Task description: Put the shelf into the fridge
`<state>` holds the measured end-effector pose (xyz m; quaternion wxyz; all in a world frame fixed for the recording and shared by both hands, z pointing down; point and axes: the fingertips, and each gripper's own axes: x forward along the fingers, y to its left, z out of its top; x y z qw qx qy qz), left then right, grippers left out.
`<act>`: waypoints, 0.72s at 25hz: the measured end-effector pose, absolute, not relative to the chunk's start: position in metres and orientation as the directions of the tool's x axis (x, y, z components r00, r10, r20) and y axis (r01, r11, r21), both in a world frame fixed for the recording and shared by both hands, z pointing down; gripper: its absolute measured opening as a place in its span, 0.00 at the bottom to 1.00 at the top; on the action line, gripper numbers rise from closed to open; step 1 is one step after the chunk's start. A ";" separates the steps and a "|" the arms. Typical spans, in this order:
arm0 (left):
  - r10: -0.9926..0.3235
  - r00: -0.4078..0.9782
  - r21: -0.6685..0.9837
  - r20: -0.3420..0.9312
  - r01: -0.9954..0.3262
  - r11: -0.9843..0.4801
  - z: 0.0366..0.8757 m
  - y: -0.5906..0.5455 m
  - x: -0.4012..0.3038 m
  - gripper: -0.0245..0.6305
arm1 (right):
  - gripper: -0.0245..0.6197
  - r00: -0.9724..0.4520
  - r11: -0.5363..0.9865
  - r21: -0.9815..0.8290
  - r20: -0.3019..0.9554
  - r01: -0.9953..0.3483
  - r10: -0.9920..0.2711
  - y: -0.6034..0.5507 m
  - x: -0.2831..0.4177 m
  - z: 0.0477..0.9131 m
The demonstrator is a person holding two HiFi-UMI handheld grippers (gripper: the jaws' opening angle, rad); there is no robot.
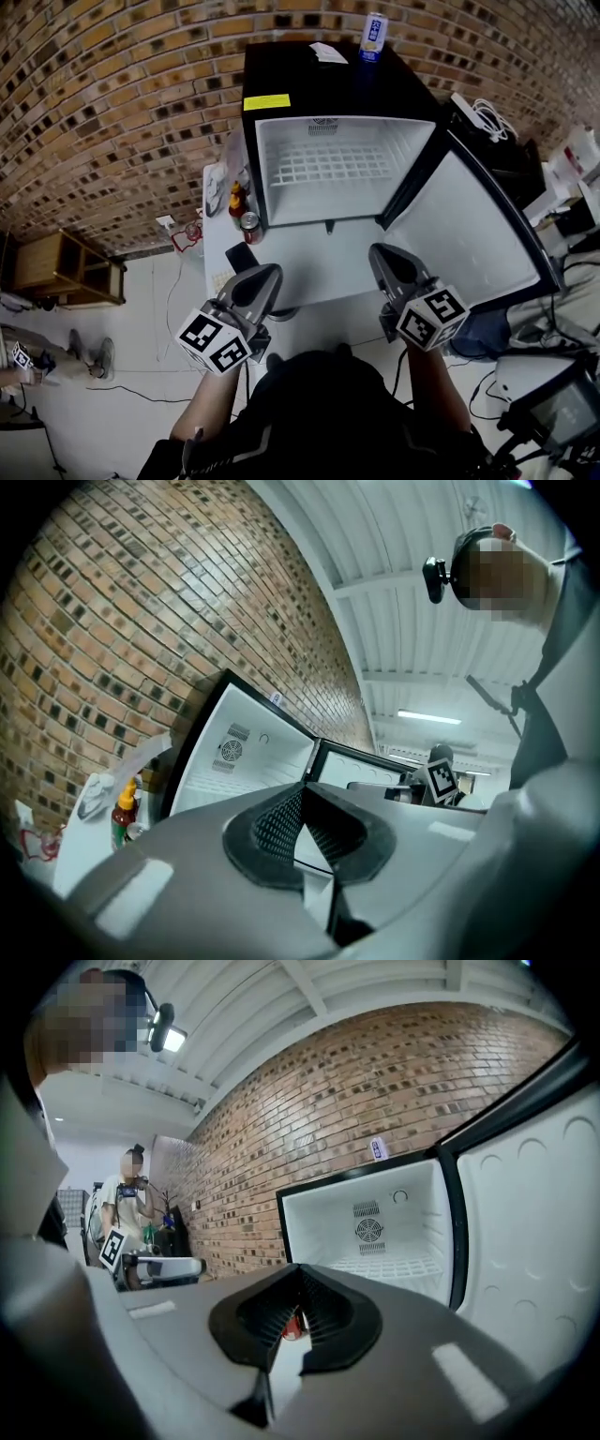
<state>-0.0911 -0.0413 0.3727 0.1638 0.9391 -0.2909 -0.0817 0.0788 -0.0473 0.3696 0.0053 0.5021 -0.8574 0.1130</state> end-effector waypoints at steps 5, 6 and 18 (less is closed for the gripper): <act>-0.626 0.779 0.250 -0.030 -0.601 -0.759 0.368 -0.035 -0.067 0.04 | 0.05 -0.533 0.507 -0.202 0.106 -0.838 -0.840 -0.041 0.092 0.365; -0.628 0.778 0.238 -0.021 -0.606 -0.759 0.367 -0.034 -0.063 0.04 | 0.05 -0.538 0.512 -0.204 0.100 -0.834 -0.837 -0.040 0.094 0.364; -0.639 0.770 0.311 0.006 -0.608 -0.730 0.371 -0.029 -0.040 0.04 | 0.05 -0.592 0.560 -0.236 0.091 -0.794 -0.801 -0.025 0.115 0.369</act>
